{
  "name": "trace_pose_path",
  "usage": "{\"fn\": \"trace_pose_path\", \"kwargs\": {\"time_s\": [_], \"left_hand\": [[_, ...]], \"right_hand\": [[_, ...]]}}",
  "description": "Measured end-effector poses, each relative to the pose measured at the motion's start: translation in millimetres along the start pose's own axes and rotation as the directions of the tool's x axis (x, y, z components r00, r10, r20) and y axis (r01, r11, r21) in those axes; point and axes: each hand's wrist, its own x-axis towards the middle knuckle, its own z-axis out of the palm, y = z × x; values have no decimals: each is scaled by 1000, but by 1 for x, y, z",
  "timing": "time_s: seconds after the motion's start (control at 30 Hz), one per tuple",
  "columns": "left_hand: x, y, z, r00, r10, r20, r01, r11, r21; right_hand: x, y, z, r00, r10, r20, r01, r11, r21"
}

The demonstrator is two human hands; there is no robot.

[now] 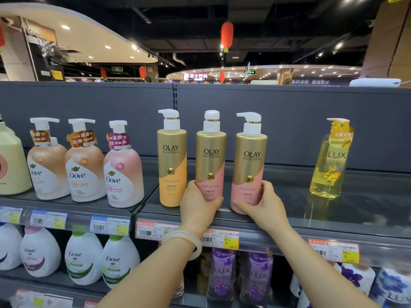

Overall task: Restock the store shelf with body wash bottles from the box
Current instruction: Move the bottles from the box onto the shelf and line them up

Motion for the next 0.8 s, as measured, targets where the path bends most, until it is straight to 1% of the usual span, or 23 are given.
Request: {"fn": "trace_pose_path", "kwargs": {"time_s": [0.1, 0.17, 0.2, 0.23, 0.27, 0.3, 0.33, 0.37, 0.4, 0.43, 0.47, 0.53, 0.57, 0.6, 0.67, 0.8], "left_hand": [[0, -2, 0, 1000, 6, 10, -6, 1000, 7], [-2, -2, 0, 999, 38, 9, -38, 999, 28], [-5, -3, -2, 997, 71, -17, -70, 997, 36], [-9, -4, -5, 990, 120, -71, -117, 992, 35], [-12, -5, -10, 970, 183, -162, -181, 983, 25], [-14, -7, -17, 934, 233, -272, -239, 971, 13], [-12, -10, -24, 893, 242, -380, -265, 964, -7], [-8, -12, -32, 868, 199, -456, -246, 968, -46], [0, -15, -40, 868, 121, -482, -187, 978, -91], [9, -18, -47, 889, 36, -457, -101, 988, -119], [19, -21, -53, 919, -32, -392, -15, 993, -116], [31, -25, -60, 975, -102, -197, 87, 993, -82], [33, -27, -61, 988, -108, -113, 100, 992, -70], [34, -29, -62, 993, -96, -67, 92, 994, -58], [34, -32, -65, 997, -66, -45, 65, 997, -29], [32, -34, -69, 999, -40, -25, 39, 998, -53]], "right_hand": [[0, -2, -1, 1000, 5, 1, -5, 1000, 2], [0, -2, -1, 1000, 10, 4, -10, 1000, 1], [0, -2, -1, 1000, 13, 5, -13, 1000, 0], [0, -3, 0, 1000, 18, 5, -18, 1000, -1], [0, -3, -1, 1000, 22, 7, -22, 1000, -2], [0, -4, -1, 1000, 23, 9, -23, 1000, -5], [0, -4, -1, 1000, 25, 12, -25, 1000, -10], [1, -5, -1, 1000, 25, 12, -24, 1000, -14], [1, -5, -1, 1000, 26, 12, -26, 1000, -17], [0, -5, 0, 1000, 28, 11, -28, 999, -20], [0, -5, -1, 999, 31, 10, -30, 999, -23], [-1, -5, -1, 999, 34, 9, -34, 999, -27], [-1, -5, -2, 999, 35, 12, -34, 999, -27], [-2, -6, -2, 999, 34, 18, -34, 999, -27], [-2, -6, -2, 999, 34, 23, -34, 999, -24], [-2, -6, -1, 999, 41, 17, -40, 999, -25]]}}
